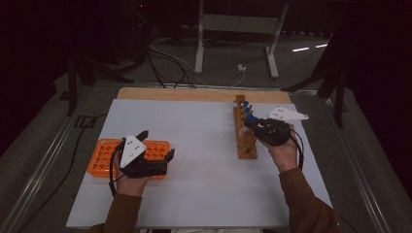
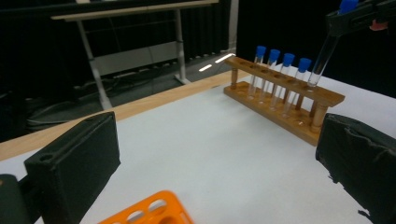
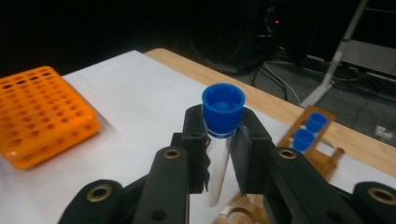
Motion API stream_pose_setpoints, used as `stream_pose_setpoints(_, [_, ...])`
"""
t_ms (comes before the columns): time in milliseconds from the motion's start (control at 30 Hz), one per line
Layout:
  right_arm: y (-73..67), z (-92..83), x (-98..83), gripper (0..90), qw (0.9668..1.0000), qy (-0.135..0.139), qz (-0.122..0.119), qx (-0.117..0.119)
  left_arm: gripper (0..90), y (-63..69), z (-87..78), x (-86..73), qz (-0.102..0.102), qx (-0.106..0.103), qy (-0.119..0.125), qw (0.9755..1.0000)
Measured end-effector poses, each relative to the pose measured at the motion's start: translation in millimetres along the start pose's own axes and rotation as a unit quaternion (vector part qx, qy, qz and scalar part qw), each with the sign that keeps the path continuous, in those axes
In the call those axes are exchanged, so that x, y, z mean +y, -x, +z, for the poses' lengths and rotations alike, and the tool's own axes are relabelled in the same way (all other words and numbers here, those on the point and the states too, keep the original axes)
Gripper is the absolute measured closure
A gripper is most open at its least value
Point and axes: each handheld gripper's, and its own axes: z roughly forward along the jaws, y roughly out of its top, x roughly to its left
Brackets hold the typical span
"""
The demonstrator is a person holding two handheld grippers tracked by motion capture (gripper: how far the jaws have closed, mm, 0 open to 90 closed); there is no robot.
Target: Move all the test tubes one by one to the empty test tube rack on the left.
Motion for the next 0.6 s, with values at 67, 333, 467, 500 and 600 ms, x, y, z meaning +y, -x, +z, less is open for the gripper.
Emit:
stream_pose_setpoints(67, [-3.7,1.0,1.0,76.8,0.9999,0.001,0.003,0.01,0.8,2.9,7.2,0.3,-0.002,-0.007,-0.004,1.0])
stream_pose_setpoints(333, [-18.3,12.0,0.8,76.8,0.9991,-0.012,0.006,0.041,2.4,19.5,33.8,2.3,-0.002,-0.035,-0.013,0.9993])
stream_pose_setpoints(467, [-28.1,17.5,1.5,76.8,0.9984,-0.017,0.002,0.054,4.0,27.4,46.2,3.3,-0.003,-0.046,-0.016,0.9988])
stream_pose_setpoints(500, [-33.5,20.2,2.2,76.8,0.998,-0.021,-0.002,0.059,4.4,29.6,49.2,3.7,-0.004,-0.049,-0.015,0.9987])
stream_pose_setpoints(600, [-38.5,22.5,2.9,76.7,0.9977,-0.023,-0.006,0.064,5.2,36.3,56.8,5.0,0.0,-0.058,-0.016,0.9982])
